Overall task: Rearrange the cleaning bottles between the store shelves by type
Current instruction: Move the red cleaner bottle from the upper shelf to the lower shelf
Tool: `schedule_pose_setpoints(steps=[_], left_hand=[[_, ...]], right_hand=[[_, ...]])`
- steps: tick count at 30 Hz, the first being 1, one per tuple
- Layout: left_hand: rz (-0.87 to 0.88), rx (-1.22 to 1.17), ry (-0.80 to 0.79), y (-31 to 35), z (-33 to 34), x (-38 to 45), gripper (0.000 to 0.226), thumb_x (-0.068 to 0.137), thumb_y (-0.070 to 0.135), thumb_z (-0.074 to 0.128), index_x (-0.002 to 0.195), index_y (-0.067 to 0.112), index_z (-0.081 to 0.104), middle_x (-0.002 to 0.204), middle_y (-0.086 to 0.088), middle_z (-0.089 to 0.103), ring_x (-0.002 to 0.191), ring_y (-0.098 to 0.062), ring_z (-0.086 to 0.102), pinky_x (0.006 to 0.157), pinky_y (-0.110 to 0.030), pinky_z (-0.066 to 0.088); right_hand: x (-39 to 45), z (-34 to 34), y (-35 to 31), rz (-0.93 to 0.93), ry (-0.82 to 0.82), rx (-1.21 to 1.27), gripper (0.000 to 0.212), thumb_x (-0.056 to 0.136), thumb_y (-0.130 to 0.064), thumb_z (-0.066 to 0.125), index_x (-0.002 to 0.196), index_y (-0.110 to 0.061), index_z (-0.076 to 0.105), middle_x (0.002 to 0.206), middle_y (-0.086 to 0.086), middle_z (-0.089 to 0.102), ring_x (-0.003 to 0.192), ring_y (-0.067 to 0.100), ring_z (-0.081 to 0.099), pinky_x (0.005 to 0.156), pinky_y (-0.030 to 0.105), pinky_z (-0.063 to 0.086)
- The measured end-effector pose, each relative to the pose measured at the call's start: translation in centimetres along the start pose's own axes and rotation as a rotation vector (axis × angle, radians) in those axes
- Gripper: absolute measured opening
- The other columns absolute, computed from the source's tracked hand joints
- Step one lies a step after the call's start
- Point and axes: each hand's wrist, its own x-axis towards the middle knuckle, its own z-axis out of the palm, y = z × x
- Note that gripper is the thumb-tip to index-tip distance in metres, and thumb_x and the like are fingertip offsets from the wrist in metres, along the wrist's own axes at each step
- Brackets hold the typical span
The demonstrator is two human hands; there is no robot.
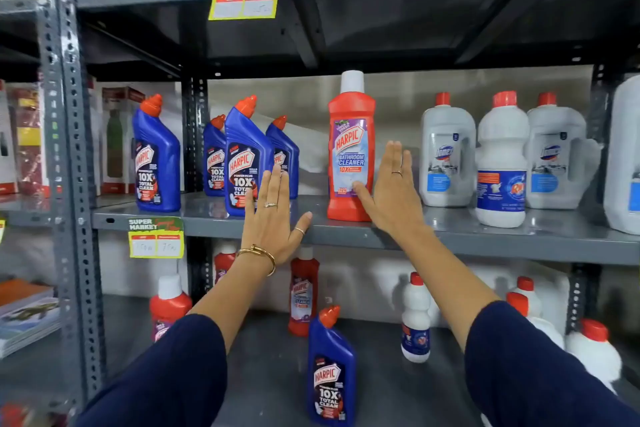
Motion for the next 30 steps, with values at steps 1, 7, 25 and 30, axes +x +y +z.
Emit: schedule_pose_setpoints(steps=[1, 7, 25, 30], left_hand=[[-0.015, -0.008, -0.01, -0.7, 0.0, -0.3, 0.084, 0.079, 0.06, 0.018, 0.143, 0.006, 0.009, 0.154, -0.011, 0.007, 0.14, -0.025, 0.002, 0.111, -0.049, 0.005], [0.028, 0.05, -0.02, -3.4, 1.8, -1.6, 0.097, 0.076, 0.074, -0.007, 0.142, 0.005, 0.013, 0.152, -0.013, 0.013, 0.139, -0.024, 0.005, 0.112, -0.044, 0.002], [0.04, 0.003, -0.028, -3.6, 2.2, -1.8, 0.098, 0.077, 0.074, -0.003, 0.141, 0.004, 0.018, 0.151, -0.016, 0.017, 0.139, -0.028, 0.008, 0.112, -0.045, 0.004], [-0.006, 0.064, -0.076, -4.2, 1.7, -2.4, 0.101, 0.075, 0.074, -0.007, 0.141, 0.002, 0.017, 0.151, -0.017, 0.016, 0.139, -0.029, 0.009, 0.112, -0.046, 0.006]], right_hand=[[0.3, 0.5, -0.3, 0.027, -0.008, 0.057, 0.086, 0.088, -0.038, 0.051, 0.141, 0.0, -0.006, 0.154, 0.021, 0.0, 0.142, 0.036, -0.004, 0.116, 0.047, 0.012], [2.6, 2.9, -1.3, 0.156, 0.001, 0.453, 0.084, 0.08, -0.032, 0.064, 0.14, -0.005, 0.011, 0.139, 0.019, 0.04, 0.126, 0.033, 0.041, 0.1, 0.047, 0.041], [-1.3, 0.9, -2.1, 0.309, 0.254, 0.933, 0.033, 0.085, -0.02, 0.06, 0.114, -0.008, 0.049, 0.105, 0.002, 0.06, 0.078, 0.001, 0.056, 0.055, -0.001, 0.044], [-6.0, -0.4, -3.5, 0.198, 0.273, 1.026, 0.027, 0.08, -0.018, 0.066, 0.102, -0.019, 0.049, 0.093, -0.014, 0.061, 0.076, -0.011, 0.06, 0.066, 0.006, 0.048]])
